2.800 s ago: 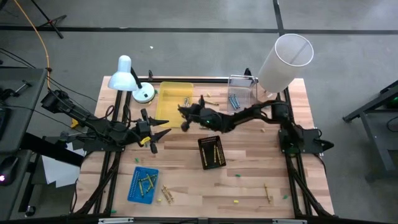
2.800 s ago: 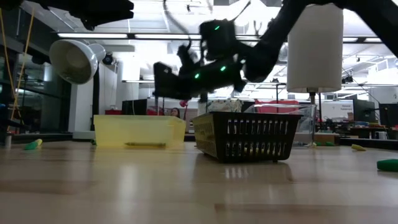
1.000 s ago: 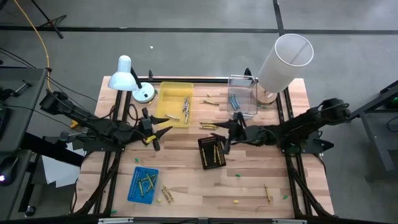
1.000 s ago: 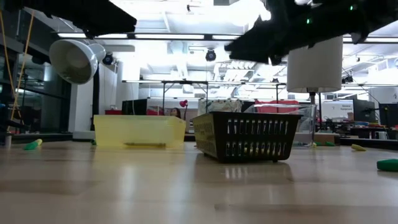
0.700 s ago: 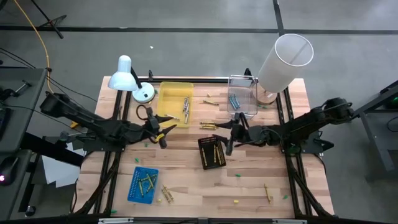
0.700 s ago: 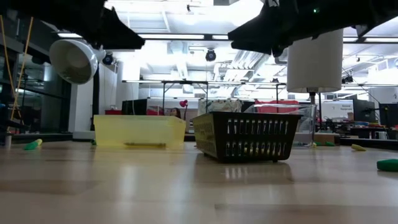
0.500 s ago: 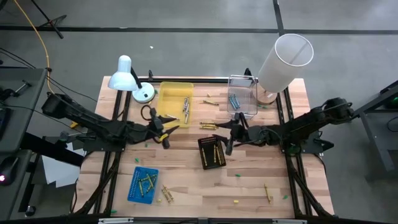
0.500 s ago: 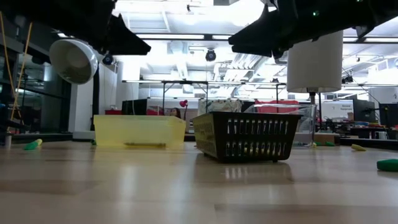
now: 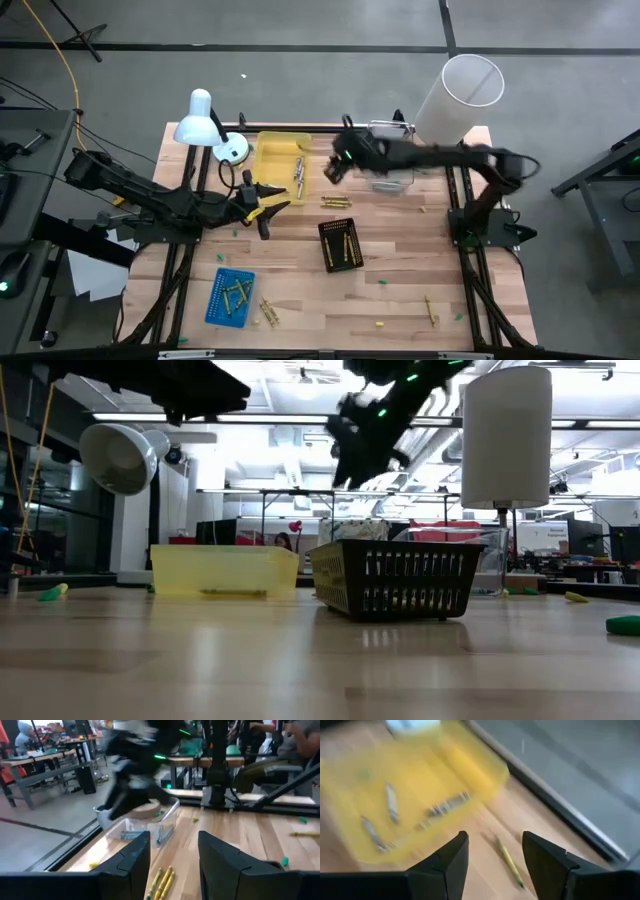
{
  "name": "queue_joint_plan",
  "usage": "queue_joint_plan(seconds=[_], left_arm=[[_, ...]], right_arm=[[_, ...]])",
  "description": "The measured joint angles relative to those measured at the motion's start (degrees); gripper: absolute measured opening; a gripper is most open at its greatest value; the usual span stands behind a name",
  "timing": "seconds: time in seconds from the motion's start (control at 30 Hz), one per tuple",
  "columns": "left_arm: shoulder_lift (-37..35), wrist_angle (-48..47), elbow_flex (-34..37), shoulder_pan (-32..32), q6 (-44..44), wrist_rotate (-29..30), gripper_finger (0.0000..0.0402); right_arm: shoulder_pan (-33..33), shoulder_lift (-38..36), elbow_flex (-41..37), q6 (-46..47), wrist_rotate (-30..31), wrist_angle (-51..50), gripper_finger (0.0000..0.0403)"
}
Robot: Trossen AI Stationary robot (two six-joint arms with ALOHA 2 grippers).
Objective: Sort crayons
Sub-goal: Put the green crayon into the blue bin
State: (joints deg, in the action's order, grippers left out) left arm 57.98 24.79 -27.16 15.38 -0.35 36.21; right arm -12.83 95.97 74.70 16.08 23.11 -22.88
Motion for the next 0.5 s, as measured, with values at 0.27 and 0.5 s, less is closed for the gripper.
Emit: queue_joint_plan(seconds=[0.27, 0.5], left_arm=[[0.02, -4.41, 0.0, 0.01, -0.04, -0.04, 0.0154], [0.02, -4.41, 0.0, 0.07, -1.0, -0.04, 0.0154]], right_arm=[[-12.5, 21.23, 28.3, -1.45, -17.95, -31.25, 0.0172], [-14.19, 33.82, 38.21, -2.33, -20.71, -36.35, 0.0171]])
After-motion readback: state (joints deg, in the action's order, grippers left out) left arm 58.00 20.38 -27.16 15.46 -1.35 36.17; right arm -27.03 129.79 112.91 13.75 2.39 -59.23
